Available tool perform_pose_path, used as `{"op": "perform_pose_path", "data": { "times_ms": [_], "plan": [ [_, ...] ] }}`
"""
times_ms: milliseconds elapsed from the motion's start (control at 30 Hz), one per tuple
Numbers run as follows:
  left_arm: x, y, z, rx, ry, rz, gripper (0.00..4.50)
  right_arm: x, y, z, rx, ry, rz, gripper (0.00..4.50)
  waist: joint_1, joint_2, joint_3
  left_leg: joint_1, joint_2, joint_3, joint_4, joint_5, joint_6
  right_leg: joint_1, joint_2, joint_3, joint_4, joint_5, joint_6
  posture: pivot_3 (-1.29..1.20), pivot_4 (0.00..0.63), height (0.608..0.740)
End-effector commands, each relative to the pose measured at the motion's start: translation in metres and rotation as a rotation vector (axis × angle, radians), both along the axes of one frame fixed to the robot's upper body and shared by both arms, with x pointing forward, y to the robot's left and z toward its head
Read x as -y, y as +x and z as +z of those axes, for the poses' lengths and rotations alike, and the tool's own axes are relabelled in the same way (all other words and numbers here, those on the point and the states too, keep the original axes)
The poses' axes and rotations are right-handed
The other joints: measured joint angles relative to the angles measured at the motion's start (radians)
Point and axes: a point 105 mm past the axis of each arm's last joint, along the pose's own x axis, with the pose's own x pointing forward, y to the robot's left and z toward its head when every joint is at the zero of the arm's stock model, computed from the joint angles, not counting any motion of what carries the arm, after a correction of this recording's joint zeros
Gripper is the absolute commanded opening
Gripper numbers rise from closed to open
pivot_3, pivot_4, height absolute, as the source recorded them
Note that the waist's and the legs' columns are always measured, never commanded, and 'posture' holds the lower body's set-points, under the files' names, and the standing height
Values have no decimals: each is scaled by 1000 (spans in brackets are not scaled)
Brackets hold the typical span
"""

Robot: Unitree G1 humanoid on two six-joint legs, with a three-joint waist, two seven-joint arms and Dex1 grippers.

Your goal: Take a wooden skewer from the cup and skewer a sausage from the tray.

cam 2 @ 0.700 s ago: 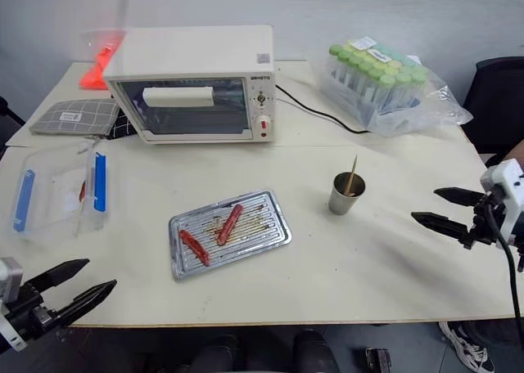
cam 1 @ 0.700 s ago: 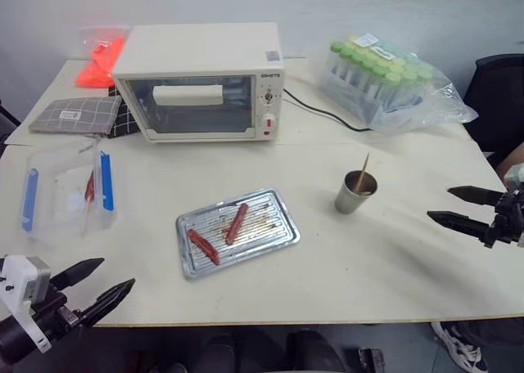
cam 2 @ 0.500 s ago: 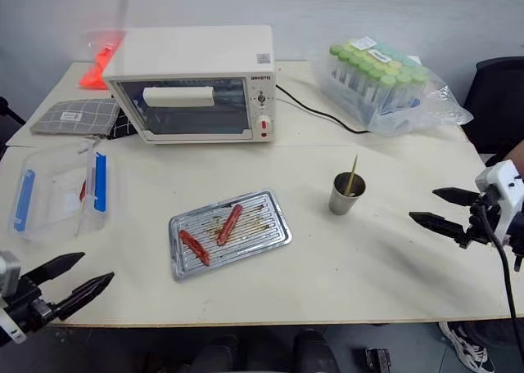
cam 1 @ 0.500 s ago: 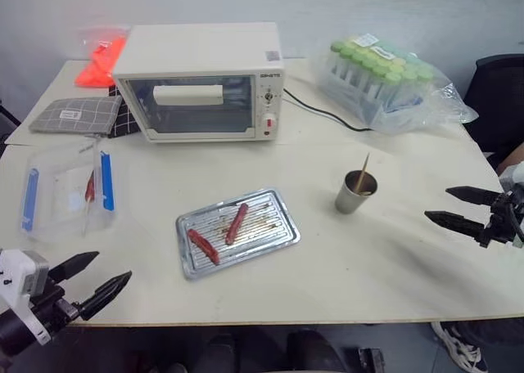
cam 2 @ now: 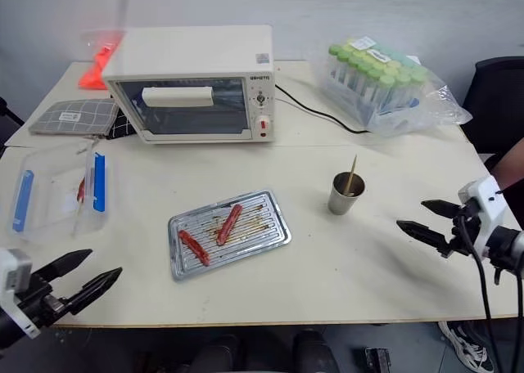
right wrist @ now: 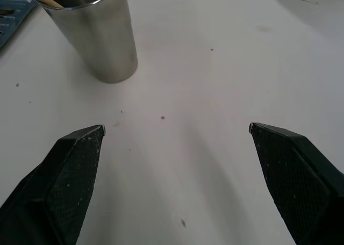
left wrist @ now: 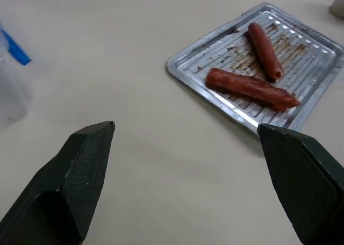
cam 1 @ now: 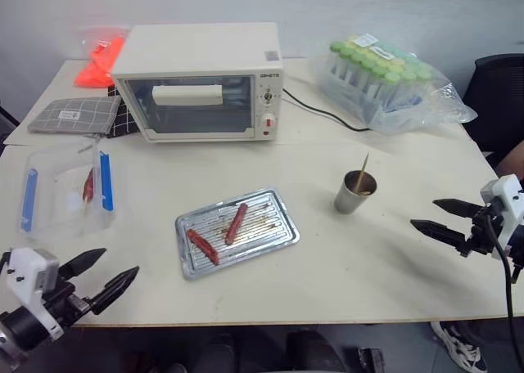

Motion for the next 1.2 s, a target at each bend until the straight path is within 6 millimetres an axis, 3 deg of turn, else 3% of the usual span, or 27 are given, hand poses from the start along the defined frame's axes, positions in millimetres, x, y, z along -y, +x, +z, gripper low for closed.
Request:
{"op": "perform_pose_path", "data": {
  "times_ms": [33,233,467,867,1000,1200],
  "plan": [
    [21,10,15,45,-30,-102,4483,-8,-1,27,167,18,-67,4500,1,0,0,0,0,0,0,0,0,0,0,0,0,0,0,0,150,740],
    [58,34,49,125,-70,-351,4483,-47,-16,39,251,89,-42,4500,9,0,0,0,0,-1,0,1,-1,0,1,-1,2,0,0,0,150,740],
    [96,51,88,180,-98,-633,4483,-86,-15,45,280,211,16,4500,4,0,0,1,0,-1,0,1,-2,0,1,-1,3,0,0,0,150,740],
    [111,62,93,191,-87,-717,4483,-119,-8,36,266,276,75,4500,-4,0,0,0,0,-2,0,1,-2,-1,1,-1,4,0,0,0,150,740],
    [116,64,91,199,-75,-722,4483,-119,8,29,270,314,33,4500,-5,0,0,0,0,-2,1,1,-2,-1,1,-1,4,0,0,0,150,740],
    [120,65,94,212,-75,-724,4500,-120,12,26,273,339,39,2954,-3,0,0,-1,0,-2,1,1,-2,-3,1,-1,5,0,0,0,150,740]
  ]
}}
